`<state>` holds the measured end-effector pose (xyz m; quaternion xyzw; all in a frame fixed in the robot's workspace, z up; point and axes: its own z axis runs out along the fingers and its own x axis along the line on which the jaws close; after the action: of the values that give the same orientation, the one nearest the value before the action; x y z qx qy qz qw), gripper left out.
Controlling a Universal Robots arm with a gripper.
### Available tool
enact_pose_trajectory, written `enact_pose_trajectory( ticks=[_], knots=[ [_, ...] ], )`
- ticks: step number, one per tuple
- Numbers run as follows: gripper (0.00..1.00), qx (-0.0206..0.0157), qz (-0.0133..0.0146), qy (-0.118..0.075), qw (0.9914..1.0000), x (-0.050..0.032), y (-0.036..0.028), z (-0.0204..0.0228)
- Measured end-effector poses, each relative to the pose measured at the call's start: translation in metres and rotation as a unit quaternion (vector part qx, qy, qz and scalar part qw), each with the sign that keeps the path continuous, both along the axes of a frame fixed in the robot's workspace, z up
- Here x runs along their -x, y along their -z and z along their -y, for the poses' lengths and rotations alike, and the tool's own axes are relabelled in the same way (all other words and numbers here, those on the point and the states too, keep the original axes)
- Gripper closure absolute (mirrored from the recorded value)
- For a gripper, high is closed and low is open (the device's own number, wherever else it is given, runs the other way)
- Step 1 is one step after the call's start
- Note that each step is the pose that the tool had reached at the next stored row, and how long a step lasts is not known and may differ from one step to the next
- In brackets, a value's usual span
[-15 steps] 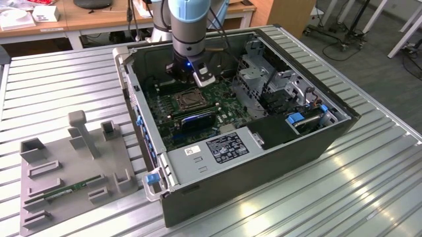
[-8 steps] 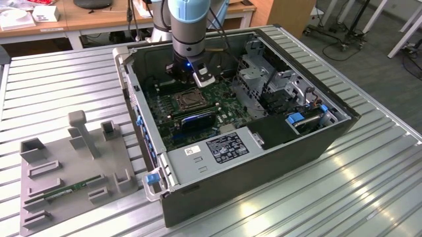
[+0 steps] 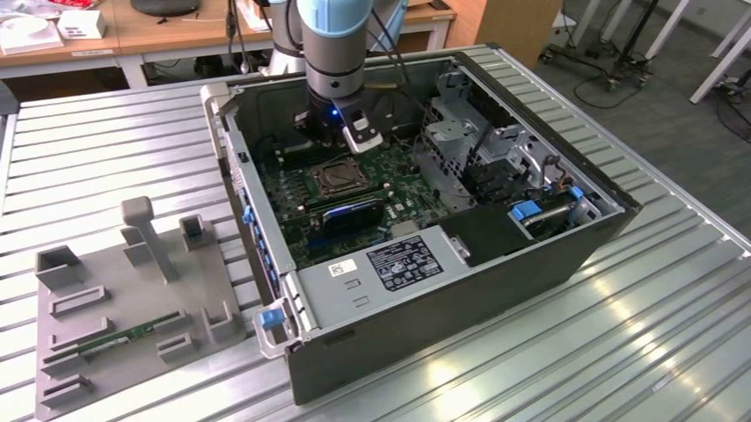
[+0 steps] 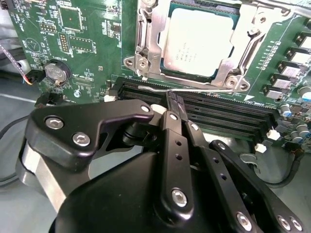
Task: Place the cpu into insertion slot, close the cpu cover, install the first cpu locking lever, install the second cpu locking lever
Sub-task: 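Install the first cpu locking lever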
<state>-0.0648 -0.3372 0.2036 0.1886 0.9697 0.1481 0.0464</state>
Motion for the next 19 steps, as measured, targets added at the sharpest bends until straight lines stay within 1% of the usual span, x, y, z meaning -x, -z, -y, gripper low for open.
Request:
enact_pose_trajectory(
  ticks=[4, 7, 12, 19],
  knots=[
    [0.89, 0.0001, 0.0045, 0.000, 0.99999, 0.0041, -0.0011, 0.0001],
    [0.89, 0.0000, 0.0067, 0.001, 0.99998, 0.0070, -0.0011, 0.0000],
    [0.89, 0.0000, 0.0074, 0.001, 0.99997, 0.0078, -0.0011, -0.0005],
    [0.89, 0.0000, 0.0077, 0.001, 0.99997, 0.0078, -0.0010, -0.0049]
  ],
)
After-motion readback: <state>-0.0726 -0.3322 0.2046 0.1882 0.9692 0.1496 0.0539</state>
